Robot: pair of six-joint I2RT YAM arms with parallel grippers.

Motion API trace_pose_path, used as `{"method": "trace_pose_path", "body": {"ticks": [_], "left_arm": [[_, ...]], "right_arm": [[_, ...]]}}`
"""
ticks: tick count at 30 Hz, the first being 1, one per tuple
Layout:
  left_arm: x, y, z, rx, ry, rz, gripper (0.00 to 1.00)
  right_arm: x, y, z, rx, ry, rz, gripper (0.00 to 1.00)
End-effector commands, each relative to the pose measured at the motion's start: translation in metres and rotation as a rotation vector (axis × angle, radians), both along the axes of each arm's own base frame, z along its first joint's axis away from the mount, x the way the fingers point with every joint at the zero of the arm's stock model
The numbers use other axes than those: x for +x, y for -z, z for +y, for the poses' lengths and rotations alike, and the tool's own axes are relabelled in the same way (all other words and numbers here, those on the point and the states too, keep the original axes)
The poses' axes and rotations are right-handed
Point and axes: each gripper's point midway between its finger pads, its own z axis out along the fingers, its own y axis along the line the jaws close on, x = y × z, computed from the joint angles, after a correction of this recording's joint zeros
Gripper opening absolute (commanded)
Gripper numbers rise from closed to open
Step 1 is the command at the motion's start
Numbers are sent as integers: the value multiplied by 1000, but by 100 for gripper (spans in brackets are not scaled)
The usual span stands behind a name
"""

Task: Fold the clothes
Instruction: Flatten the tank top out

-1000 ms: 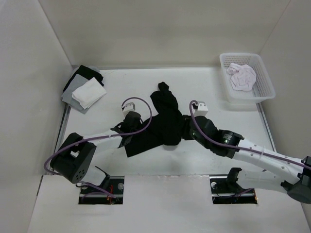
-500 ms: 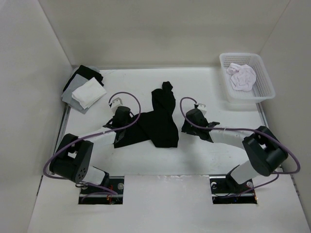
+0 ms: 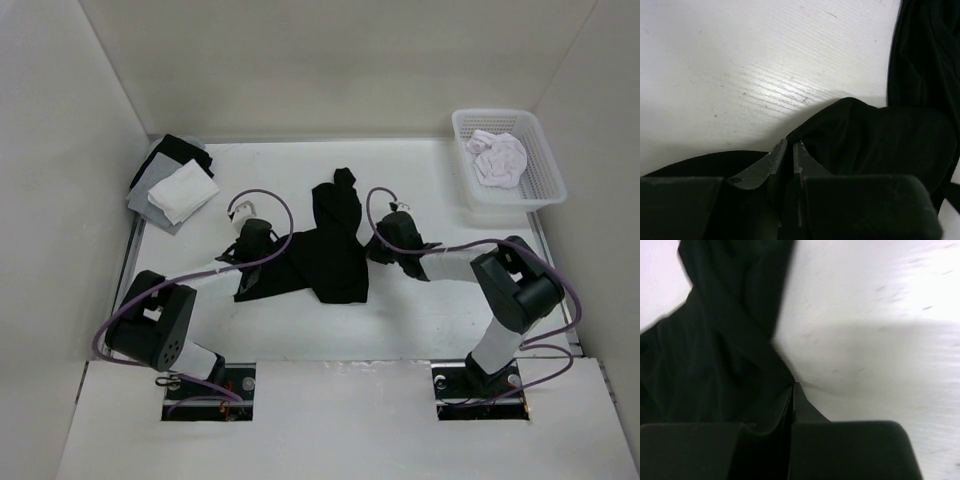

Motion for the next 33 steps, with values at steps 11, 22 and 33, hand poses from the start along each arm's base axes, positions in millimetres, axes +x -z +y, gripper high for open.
{"method": "trace_pose_path", "body": {"ticks": [11, 22, 33], "left_arm": [[-12, -63, 7, -10, -4, -176, 41], [-138, -9, 79, 55, -297, 191, 29], [-159, 25, 75, -36, -351, 294, 34]], "right_arm": [[42, -73, -77, 12, 254, -184, 41], [1, -101, -26, 27, 58, -266, 1], [-5, -103, -15, 40, 19, -269, 3]]}}
